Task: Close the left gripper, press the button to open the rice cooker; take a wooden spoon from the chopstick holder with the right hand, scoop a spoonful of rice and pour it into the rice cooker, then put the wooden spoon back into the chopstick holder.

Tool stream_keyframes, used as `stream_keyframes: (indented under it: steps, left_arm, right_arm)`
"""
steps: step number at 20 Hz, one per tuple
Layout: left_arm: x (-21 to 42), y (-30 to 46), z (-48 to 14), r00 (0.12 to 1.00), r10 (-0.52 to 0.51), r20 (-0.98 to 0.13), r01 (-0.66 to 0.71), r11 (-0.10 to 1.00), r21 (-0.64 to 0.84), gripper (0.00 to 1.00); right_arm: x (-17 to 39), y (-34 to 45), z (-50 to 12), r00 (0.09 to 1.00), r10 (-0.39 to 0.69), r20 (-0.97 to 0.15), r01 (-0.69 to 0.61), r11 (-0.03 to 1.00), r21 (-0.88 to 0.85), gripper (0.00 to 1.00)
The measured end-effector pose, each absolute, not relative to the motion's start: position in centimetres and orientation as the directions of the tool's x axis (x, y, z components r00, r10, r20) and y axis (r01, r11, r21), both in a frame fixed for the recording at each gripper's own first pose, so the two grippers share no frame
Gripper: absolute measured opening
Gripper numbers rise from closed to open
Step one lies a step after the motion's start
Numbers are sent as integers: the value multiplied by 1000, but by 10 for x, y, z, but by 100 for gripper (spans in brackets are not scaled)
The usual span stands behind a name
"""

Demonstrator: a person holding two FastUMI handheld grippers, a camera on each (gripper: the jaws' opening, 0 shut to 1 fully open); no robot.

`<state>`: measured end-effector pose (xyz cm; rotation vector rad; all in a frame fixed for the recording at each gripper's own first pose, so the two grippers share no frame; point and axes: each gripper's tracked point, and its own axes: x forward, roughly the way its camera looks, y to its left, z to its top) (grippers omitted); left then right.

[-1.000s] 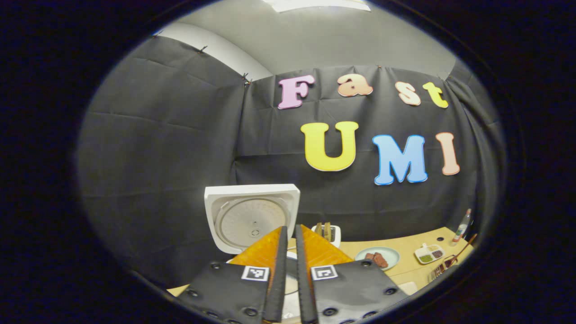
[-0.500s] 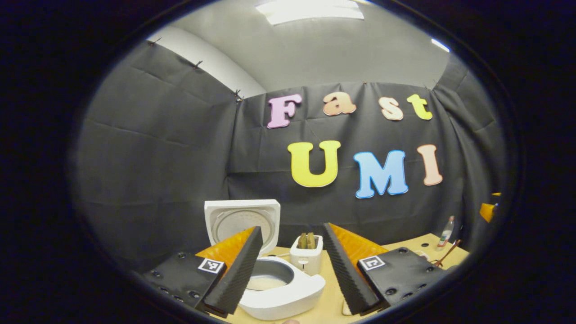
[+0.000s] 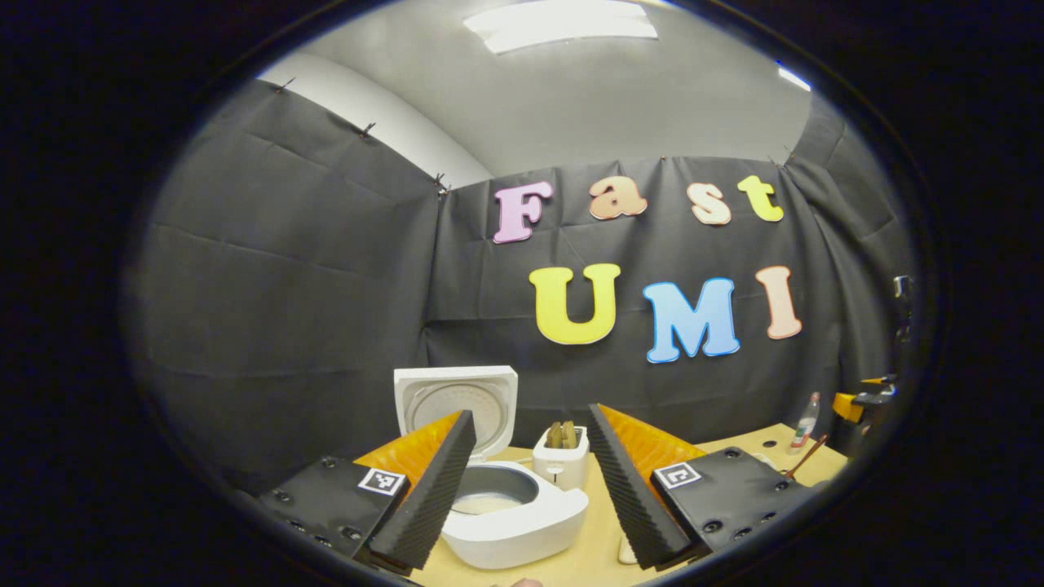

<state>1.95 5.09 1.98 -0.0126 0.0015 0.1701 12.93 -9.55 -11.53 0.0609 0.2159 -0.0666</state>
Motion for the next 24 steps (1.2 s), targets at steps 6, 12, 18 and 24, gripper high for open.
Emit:
stream_keyframes:
  steps: [6, 12, 18, 24]
  left_arm:
    - [4, 54, 33, 980, 200, 5, -200, 980, 6, 100]
    - [-8, 54, 39, 975, 220, 4, -220, 975, 27, 100]
    - [-17, 56, 40, 970, 244, -6, -244, 969, 40, 100]
    - [-29, 57, 39, 965, 261, -15, -260, 964, 51, 100]
  right_arm:
    - [154, -108, -162, 950, -78, -302, 112, 989, 96, 96]
    - [165, -111, -215, 910, -83, -406, 144, 982, 122, 98]
    - [164, -105, -255, 864, -53, -501, 173, 965, 195, 98]
    - [163, -94, -289, 815, 11, -579, 194, 937, 291, 73]
